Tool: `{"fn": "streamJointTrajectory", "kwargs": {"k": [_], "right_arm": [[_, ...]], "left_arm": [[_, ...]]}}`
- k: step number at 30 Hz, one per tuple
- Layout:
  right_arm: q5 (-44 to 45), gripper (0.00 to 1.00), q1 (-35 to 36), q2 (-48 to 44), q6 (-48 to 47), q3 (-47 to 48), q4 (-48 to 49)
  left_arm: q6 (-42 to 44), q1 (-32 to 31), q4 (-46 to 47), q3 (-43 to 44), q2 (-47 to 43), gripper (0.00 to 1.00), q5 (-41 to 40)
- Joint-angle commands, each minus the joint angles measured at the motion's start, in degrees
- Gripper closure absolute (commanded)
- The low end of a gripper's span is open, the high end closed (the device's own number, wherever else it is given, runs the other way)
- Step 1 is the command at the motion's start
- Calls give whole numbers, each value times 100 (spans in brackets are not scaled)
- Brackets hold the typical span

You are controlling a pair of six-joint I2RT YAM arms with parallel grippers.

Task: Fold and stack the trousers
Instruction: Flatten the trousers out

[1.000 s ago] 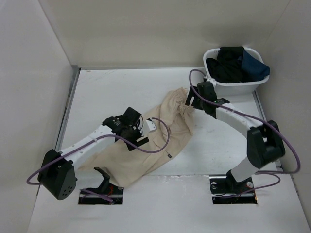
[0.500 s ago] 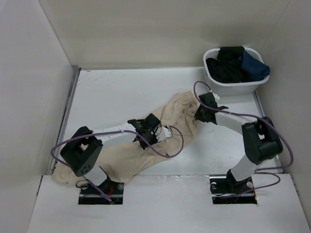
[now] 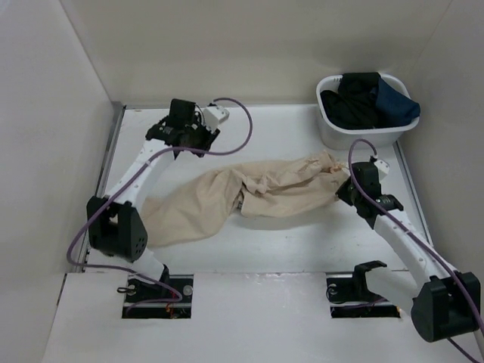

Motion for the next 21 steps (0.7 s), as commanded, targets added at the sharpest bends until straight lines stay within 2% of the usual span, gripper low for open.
{"fn": "streamJointTrajectory", "kwargs": {"k": [1,3,5,8,10,12,14,16,18,21], "right_arm": [[196,100,-122,-301,-17,-152,-379],[187,100,-210,-485,-17,-161,-415],[240,100,-289,-670,-34,-100,-537],[486,100,-570,-978,-157,-3,-722],[600,100,-781,-1171,-332,67,-784],[566,100,-956,-1277,-438,103,-810],[443,100,-1106,-1295,-526,146,-793],[355,100,-1133,-1243,-570,190,-758],[389,100,-1116,-1164,-588,234,-732],[416,100,-1116,-1014,-632,261,-591]], "left_arm": [[-186,605,98,853,986,67,-79],[-319,852,46,1346,1251,65,-378],[-66,958,-120,1340,955,59,-372],[1503,897,-576,54,-342,42,-116],[2445,949,-1033,-915,-1091,34,-343],[3123,1334,-1638,-1602,-1497,31,-546],[3765,2000,-2438,-2077,-1648,31,-678],[4292,2686,-2765,-2342,-1674,32,-818],[4793,3301,-2488,-2570,-1718,32,-985],[5199,3691,-1173,-3062,-1736,28,-1065]]}}
